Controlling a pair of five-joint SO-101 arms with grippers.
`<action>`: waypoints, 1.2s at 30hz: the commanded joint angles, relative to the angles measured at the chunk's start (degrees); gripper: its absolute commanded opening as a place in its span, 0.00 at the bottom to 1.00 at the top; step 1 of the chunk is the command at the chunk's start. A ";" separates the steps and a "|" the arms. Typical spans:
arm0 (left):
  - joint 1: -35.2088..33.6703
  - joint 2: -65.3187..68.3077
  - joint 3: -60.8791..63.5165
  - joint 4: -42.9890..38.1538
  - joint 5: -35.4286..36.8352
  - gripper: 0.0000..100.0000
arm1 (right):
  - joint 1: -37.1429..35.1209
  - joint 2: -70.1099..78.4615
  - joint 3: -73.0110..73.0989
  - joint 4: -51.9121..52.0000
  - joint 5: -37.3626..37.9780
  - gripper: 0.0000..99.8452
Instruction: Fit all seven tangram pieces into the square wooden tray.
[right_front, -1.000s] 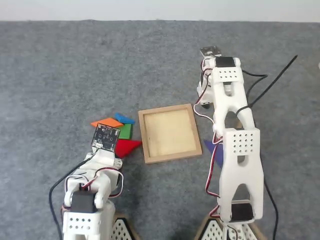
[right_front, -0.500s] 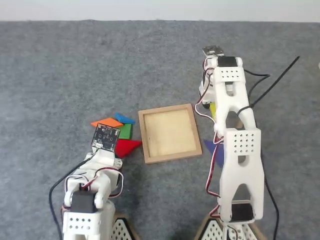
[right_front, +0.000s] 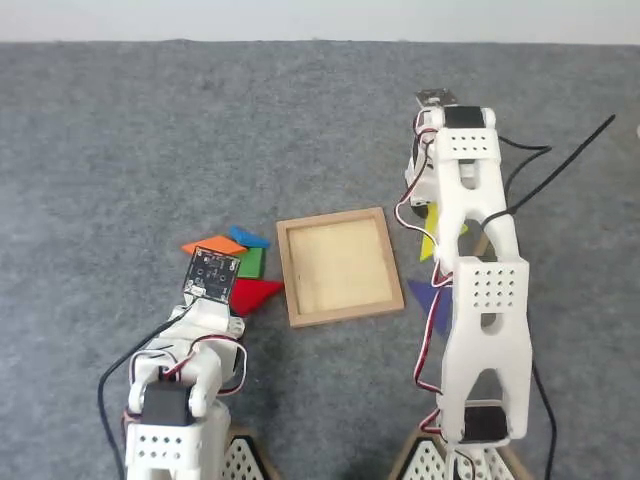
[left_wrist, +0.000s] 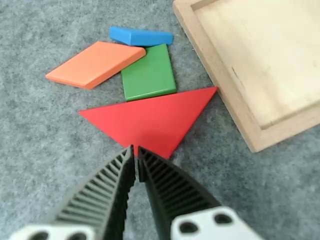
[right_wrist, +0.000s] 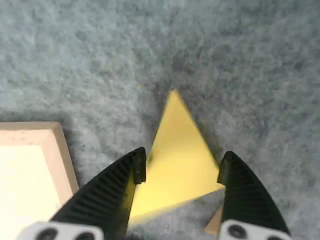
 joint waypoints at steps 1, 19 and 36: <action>-0.35 -1.23 -0.48 0.26 0.53 0.02 | 0.31 -7.43 -1.14 2.51 -0.70 0.22; -0.35 -1.23 -0.48 0.26 0.53 0.02 | -0.22 0.22 -1.23 1.36 -11.60 0.35; -0.35 -1.23 -0.48 0.26 0.53 0.02 | -0.92 4.79 -1.85 5.41 -13.54 0.23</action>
